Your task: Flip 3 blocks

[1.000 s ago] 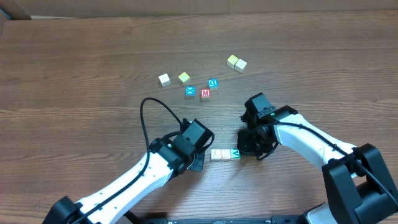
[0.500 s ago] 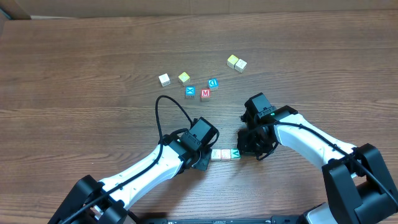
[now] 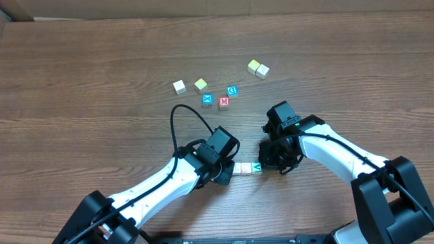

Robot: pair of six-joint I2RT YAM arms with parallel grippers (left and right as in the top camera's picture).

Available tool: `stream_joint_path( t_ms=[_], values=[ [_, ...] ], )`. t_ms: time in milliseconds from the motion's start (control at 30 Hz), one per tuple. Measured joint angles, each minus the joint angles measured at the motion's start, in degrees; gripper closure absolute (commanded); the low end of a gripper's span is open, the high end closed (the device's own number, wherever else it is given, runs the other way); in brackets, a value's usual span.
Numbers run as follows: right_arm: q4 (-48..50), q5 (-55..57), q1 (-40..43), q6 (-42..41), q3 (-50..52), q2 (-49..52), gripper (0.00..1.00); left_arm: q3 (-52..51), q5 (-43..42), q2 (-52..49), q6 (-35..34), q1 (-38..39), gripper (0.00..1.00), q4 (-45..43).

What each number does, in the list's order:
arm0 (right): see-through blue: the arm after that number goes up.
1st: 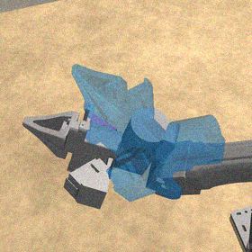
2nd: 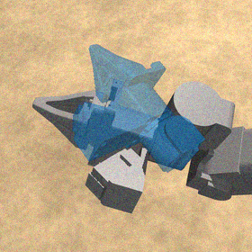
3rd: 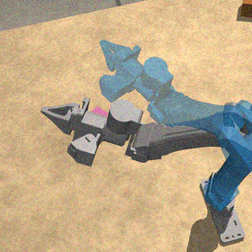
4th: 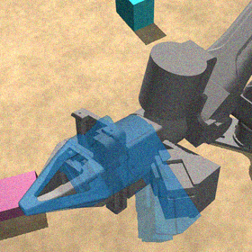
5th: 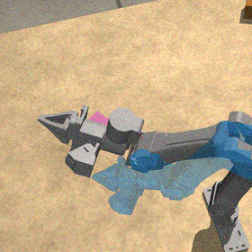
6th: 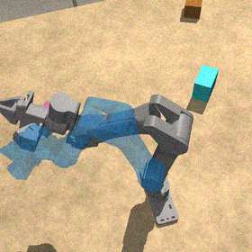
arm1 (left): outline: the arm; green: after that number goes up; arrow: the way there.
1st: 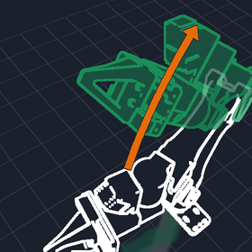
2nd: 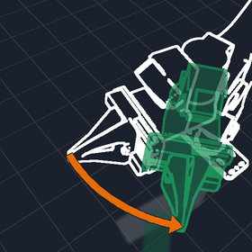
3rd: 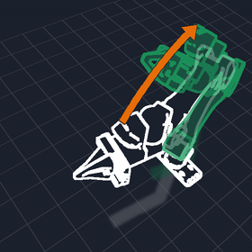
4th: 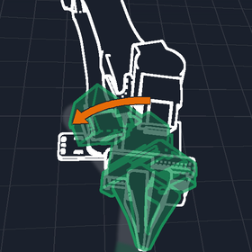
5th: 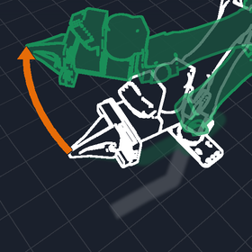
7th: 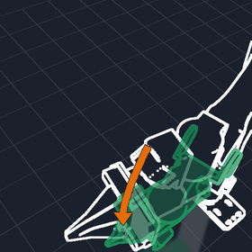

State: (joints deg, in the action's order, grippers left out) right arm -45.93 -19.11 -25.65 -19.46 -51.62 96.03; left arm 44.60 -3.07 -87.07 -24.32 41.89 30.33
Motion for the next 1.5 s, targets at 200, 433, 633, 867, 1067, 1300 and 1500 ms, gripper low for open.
stream_joint_path(
  t_ms=[200, 433, 633, 867, 1067, 1300, 1500],
  values=[
    [0.02, 0.02, 0.00, -0.13, 0.00, 0.00, 0.96, 0.00, -0.50, 0.00, -6.71, 0.00, 0.96, 0.00],
    [0.04, 0.00, 0.00, -0.26, 0.00, 0.00, 0.96, 0.00, -1.73, -0.57, -9.73, 0.00, 0.96, -0.44],
    [0.04, 0.00, 0.00, -0.24, 0.00, 0.00, 0.96, 0.00, -2.34, -2.34, -10.56, 0.00, 0.96, -0.98],
    [0.00, 0.00, 0.00, -0.26, 0.00, 0.00, 0.96, 0.00, -3.28, -5.03, -11.17, 0.00, 0.96, -3.52],
    [-0.07, 0.07, 0.00, -0.31, 0.00, 0.00, 0.96, 0.00, -3.63, -5.22, -11.39, 0.00, 0.96, -4.98],
    [-0.15, 0.57, 0.02, -0.44, 0.00, 0.00, 0.96, -0.02, -3.58, -5.22, -11.58, 0.00, 0.96, -6.01],
    [-0.13, 0.55, 0.02, -0.92, 0.00, 0.00, 0.96, -0.02, -3.63, -5.22, -11.61, 0.00, 0.96, -6.01]
  ],
)
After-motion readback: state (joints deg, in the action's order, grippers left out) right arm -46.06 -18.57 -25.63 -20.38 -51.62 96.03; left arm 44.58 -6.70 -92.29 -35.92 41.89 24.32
